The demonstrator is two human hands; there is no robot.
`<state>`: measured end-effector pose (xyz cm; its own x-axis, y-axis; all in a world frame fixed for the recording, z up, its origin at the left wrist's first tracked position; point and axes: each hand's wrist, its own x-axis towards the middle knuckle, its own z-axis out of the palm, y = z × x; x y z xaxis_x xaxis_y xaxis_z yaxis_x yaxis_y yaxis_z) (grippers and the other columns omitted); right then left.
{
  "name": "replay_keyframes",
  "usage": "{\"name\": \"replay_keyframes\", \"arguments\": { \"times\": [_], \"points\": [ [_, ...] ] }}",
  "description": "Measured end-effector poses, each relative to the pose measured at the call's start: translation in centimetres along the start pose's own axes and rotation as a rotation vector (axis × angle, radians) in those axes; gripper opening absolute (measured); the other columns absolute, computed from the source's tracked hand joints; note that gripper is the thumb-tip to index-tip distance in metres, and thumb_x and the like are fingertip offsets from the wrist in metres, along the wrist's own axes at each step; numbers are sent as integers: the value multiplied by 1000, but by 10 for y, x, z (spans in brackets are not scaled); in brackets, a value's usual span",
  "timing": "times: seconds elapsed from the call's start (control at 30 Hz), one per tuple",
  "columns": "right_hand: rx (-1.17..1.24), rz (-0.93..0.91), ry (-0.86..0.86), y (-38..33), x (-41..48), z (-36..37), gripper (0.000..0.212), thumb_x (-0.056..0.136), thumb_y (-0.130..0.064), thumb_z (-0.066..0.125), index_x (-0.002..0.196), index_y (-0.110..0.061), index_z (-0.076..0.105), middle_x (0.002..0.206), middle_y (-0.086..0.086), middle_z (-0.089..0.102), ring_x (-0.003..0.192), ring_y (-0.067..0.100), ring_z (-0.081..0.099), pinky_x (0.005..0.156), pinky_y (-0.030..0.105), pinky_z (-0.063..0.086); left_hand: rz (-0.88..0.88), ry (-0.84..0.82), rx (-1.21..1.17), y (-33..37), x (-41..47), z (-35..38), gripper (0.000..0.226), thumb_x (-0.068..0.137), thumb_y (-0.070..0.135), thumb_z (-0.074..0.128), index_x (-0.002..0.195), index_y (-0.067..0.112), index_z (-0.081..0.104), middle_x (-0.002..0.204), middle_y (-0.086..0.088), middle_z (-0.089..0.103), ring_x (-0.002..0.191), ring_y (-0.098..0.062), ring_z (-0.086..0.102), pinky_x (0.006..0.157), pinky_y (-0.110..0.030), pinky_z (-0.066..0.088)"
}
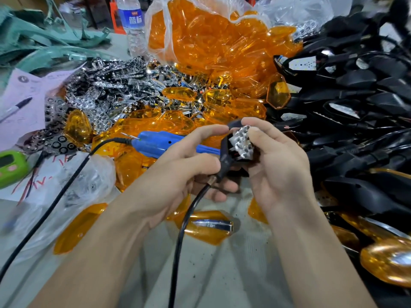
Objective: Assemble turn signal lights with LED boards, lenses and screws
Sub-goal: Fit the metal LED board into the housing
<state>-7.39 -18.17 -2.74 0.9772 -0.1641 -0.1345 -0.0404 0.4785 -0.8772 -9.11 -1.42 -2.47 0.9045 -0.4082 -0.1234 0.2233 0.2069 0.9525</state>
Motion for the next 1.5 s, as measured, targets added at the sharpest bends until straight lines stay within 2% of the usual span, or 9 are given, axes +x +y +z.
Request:
{"name": "replay_keyframes", "arguments": {
  "times": [0.23,0.4,0.57,0.73,1.0,1.07,1.2,1.4,1.5],
  "points": [
    [106,27,-56,0,1,-3,23,106,-7,49,111,-4,71,82,13,72,66,21,69,53,36,56,77,-84,-15,2,-2,-3,49,85,12,67,128,35,70,118,-19,75,87,-30,78,66,-29,62],
    [-53,-108,-45,2,2,-3,19,102,-2,56,101,-11,74,93,14,72,81,23,68,70,35,58,50,-22,-26,-1,0,-2,50,86,15,66,134,28,68,114,-16,77,80,-27,77,65,-29,61],
    [-243,-251,-68,6,0,0,24,97,3,63,96,-17,76,88,7,78,78,18,72,64,27,57,33,66,96,-6,5,0,60,82,37,72,139,22,62,93,-10,74,63,-25,68,52,-27,55],
    [-290,-322,-125,14,-2,5,26,95,5,65,95,-19,75,84,0,78,75,11,69,64,23,57,76,116,237,-16,8,-1,14,103,26,61,107,21,74,72,0,63,52,-20,55,41,-20,39],
    [-383,-361,-100,23,2,2,22,92,-2,67,94,-23,75,81,1,76,71,12,68,62,25,54,171,220,400,-30,13,-3,17,105,25,60,100,31,75,70,0,60,52,-15,53,52,-33,45],
    [-449,-363,-91,24,3,3,21,90,-13,66,101,-28,75,89,-3,78,80,10,71,70,32,58,171,236,391,-30,14,-4,17,105,27,59,101,30,75,71,1,61,53,-15,53,53,-34,45],
    [-430,-245,-142,24,3,7,62,84,-21,66,143,-36,55,119,-13,76,111,8,71,96,39,59,139,287,177,-24,18,-1,21,107,27,56,103,25,76,78,0,67,59,-12,55,47,-21,43],
    [-435,-315,-133,19,-3,6,50,94,-3,69,137,-28,64,117,-14,76,93,15,77,54,36,61,96,168,-54,-24,19,3,24,108,22,53,122,17,71,93,-8,72,70,-19,63,58,-27,52],
    [-394,-324,-137,19,-2,5,54,95,5,64,141,-23,63,121,-13,76,101,10,76,60,29,61,89,75,-135,-22,20,1,36,99,19,61,134,23,67,107,-11,72,79,-22,63,67,-32,56]
  ]
}}
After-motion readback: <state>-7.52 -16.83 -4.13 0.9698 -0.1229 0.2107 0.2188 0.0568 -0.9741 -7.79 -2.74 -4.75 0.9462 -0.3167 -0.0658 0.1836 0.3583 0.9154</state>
